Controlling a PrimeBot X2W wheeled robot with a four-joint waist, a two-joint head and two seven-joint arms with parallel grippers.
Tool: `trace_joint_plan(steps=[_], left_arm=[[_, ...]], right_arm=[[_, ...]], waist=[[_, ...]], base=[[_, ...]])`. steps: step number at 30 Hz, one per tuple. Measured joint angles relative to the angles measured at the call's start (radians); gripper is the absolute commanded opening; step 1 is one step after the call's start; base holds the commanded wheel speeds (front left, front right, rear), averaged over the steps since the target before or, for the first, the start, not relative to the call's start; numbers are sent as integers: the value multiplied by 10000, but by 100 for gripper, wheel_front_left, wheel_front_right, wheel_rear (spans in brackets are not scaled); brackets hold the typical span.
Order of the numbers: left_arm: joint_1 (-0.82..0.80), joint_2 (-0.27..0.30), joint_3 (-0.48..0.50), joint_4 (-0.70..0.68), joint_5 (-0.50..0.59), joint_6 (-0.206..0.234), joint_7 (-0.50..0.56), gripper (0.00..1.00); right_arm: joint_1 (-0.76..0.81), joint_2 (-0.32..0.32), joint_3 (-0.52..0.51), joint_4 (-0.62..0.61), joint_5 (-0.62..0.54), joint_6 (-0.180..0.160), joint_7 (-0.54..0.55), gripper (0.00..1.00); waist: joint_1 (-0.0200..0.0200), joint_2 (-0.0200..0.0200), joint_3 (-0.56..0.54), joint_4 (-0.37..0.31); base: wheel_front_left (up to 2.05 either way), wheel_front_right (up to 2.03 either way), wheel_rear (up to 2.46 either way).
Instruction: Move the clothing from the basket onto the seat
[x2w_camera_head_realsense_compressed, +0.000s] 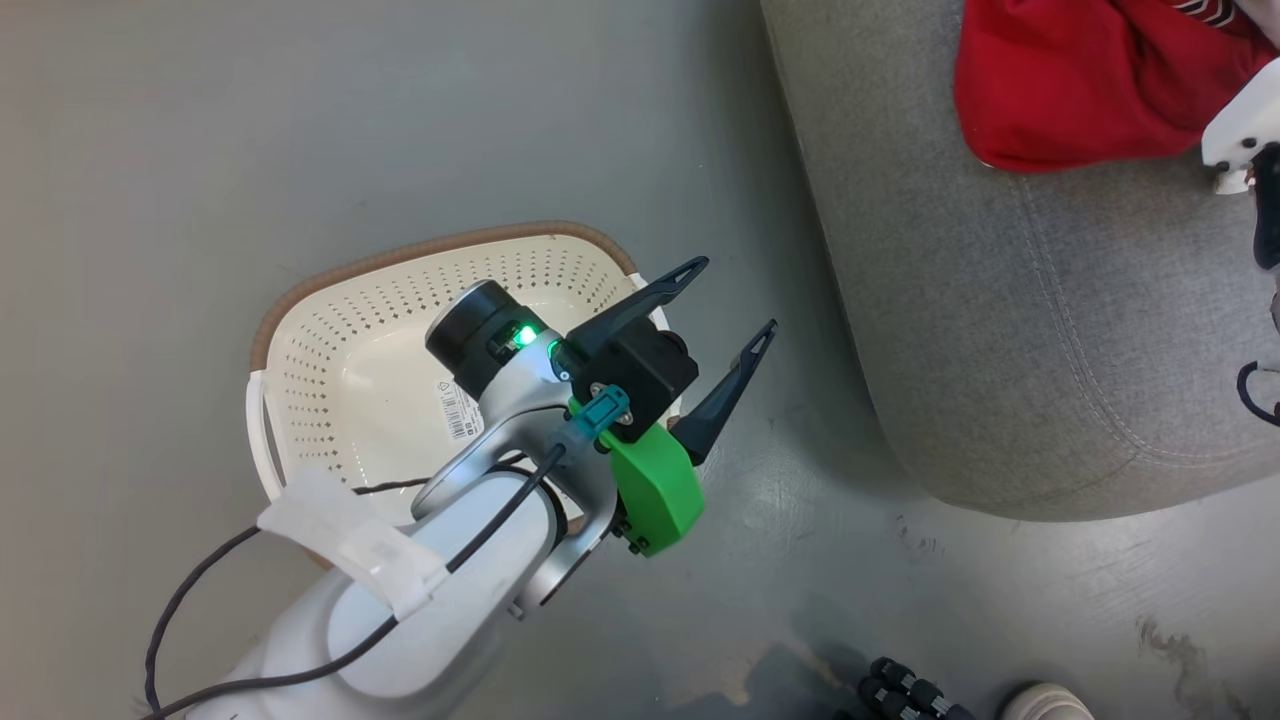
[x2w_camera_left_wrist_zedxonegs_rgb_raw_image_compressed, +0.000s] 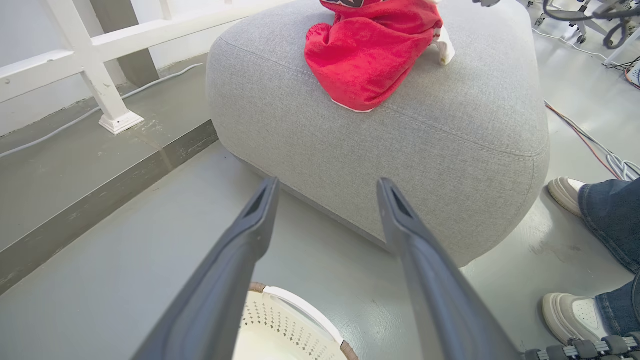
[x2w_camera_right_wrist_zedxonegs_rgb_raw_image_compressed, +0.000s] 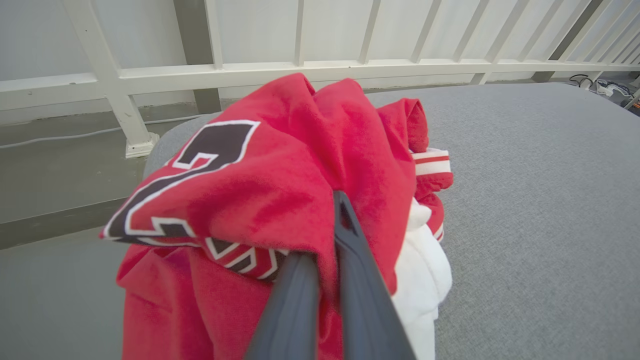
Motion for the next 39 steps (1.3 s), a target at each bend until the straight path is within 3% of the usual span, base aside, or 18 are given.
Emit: trace_joint_plan(steps=[2,4,5,7,27,39], left_arm=[[0,12,17,-8,-2,0,0,100],[0,48,79,-35,-2,2,2,100],[0,69,117,-46,-4,10,0,100],[1,105,186,-50,-12,12,0,100],[89,403,704,19,-274,201,-357,100],[377,364,1208,272,-708,347,-1112,100]], right_arm=[[-2,19,46,119,-59,71,-58,0],[-4,35,159,224,-111,176,-136,34],[-5,61,209,267,-151,188,-142,46],[-5,146,293,359,-184,247,-196,100],[706,510,633,568,-316,1160,-704,100],[1034,-165,414,-961,-616,1298,-721,100]], waist=[[0,0,-5,-26],[-1,0,-9,-67],[0,0,-11,-95],[0,0,-21,-158],[-1,0,-569,-1290],[-2,0,-1522,-1645]], base=[[0,0,0],[0,0,0],[0,0,0],[0,0,0],[0,0,0],[0,0,0]])
